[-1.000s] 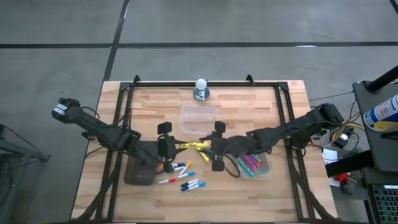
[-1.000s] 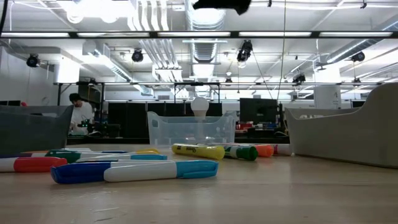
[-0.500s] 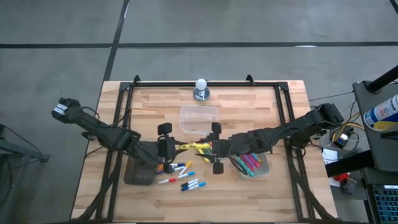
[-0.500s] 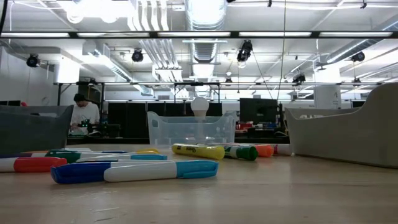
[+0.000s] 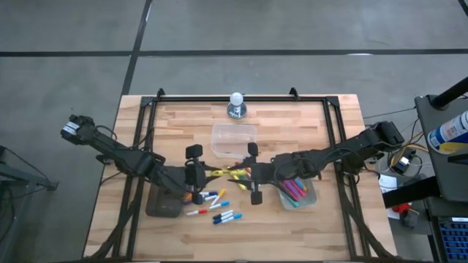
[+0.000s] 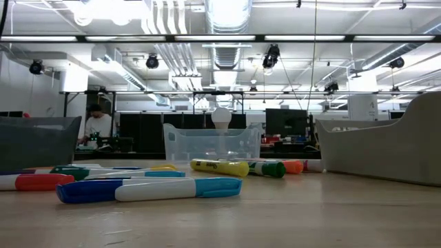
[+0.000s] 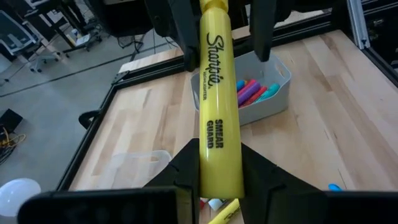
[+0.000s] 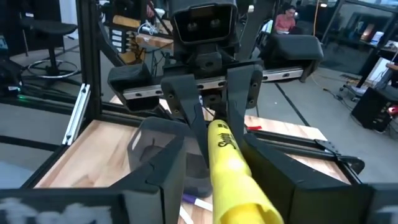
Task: Pick & Place Markers
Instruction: Put the bottom yellow highlighter into the gray bin
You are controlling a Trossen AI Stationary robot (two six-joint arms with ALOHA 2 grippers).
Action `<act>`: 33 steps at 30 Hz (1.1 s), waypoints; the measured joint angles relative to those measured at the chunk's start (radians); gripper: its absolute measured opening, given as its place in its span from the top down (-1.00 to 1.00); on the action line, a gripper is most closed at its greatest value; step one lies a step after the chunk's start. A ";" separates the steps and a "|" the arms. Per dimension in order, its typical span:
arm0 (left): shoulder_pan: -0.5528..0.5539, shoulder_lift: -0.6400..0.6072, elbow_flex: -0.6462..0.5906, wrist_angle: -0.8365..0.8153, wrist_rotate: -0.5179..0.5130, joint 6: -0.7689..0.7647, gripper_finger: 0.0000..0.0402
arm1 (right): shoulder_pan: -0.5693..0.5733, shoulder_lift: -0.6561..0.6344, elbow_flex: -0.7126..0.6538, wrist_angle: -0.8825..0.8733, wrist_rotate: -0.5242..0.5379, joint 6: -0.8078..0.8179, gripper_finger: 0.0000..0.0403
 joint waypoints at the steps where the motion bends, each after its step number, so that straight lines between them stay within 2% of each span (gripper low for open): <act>1: -0.001 0.000 0.000 0.000 0.000 0.000 0.66 | 0.000 0.000 0.000 0.000 0.000 0.000 0.31; 12: -0.001 0.001 0.000 0.007 -0.001 0.001 0.66 | -0.010 -0.001 -0.004 -0.007 0.004 0.027 0.70; 24: -0.001 0.001 -0.001 0.028 -0.008 -0.012 0.63 | -0.011 -0.002 -0.007 -0.011 0.003 0.054 0.69; 33: 0.000 0.001 -0.001 0.053 -0.021 -0.005 0.33 | -0.013 0.001 -0.009 -0.039 0.015 0.058 0.68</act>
